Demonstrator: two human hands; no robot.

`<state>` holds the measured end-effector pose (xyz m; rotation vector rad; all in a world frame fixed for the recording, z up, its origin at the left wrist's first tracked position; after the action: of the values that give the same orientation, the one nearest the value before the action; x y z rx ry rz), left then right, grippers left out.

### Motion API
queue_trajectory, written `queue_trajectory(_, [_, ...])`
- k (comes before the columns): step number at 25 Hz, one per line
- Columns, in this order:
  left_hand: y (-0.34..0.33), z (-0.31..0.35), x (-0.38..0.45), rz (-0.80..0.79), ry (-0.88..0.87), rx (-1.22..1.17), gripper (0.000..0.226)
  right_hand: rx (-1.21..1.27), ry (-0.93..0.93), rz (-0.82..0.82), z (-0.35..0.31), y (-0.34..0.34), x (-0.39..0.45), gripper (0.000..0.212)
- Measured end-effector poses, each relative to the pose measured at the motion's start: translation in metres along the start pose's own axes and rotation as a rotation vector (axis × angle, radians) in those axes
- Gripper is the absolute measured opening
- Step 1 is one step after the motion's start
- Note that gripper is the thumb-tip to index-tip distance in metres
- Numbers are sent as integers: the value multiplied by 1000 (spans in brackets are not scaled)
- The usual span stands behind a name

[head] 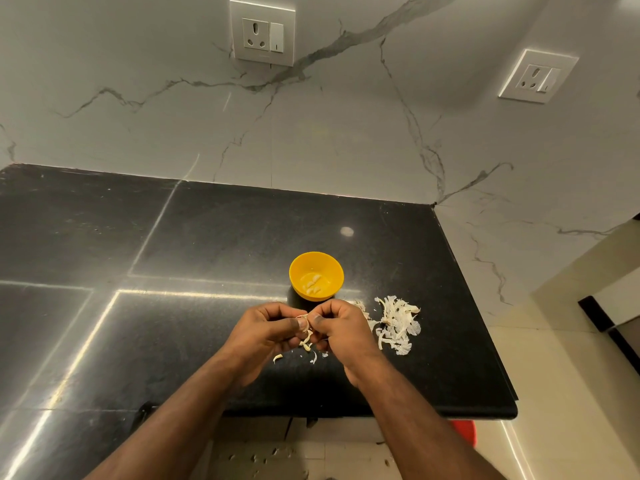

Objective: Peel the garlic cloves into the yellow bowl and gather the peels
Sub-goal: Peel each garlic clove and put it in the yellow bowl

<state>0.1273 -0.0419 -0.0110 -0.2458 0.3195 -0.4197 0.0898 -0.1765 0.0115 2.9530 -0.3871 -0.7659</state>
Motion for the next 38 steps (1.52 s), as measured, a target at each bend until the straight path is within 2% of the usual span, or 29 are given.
queue_trajectory(7, [1,-10,-4,29,77,44,9,-102,54,186,5,33,7,14])
queue_trajectory(10, [9,-15,-5,54,93,9,15,-285,145,336,-3,67,11,9])
queue_trajectory(12, [12,-17,-5,91,104,-18,16,-401,161,366,-3,78,12,6])
queue_trajectory(16, [11,-17,-6,127,117,-50,13,-573,219,354,-11,73,8,25])
queue_trajectory(19, [12,-18,-5,145,110,-68,11,-482,297,246,-21,49,-3,22])
queue_trajectory(26, [10,-18,-5,136,91,-58,11,-365,294,40,-10,5,-10,19])
queue_trajectory(32, [11,-14,-5,141,86,-71,8,-323,293,84,-15,9,-10,20])
queue_trajectory(38, [10,-14,-7,110,106,-82,7,-302,327,29,-20,9,-11,16])
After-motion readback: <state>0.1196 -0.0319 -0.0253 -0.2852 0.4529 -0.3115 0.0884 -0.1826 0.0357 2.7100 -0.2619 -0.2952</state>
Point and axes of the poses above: each hand's wrist, its own x-axis towards the middle knuckle, its own y-axis out of the back of the hand, z = x × y, the point moved 10 cm from there along x, towards the middle knuckle, and after that the axes turned 7 degrees about -y, right-handed, at the moved point
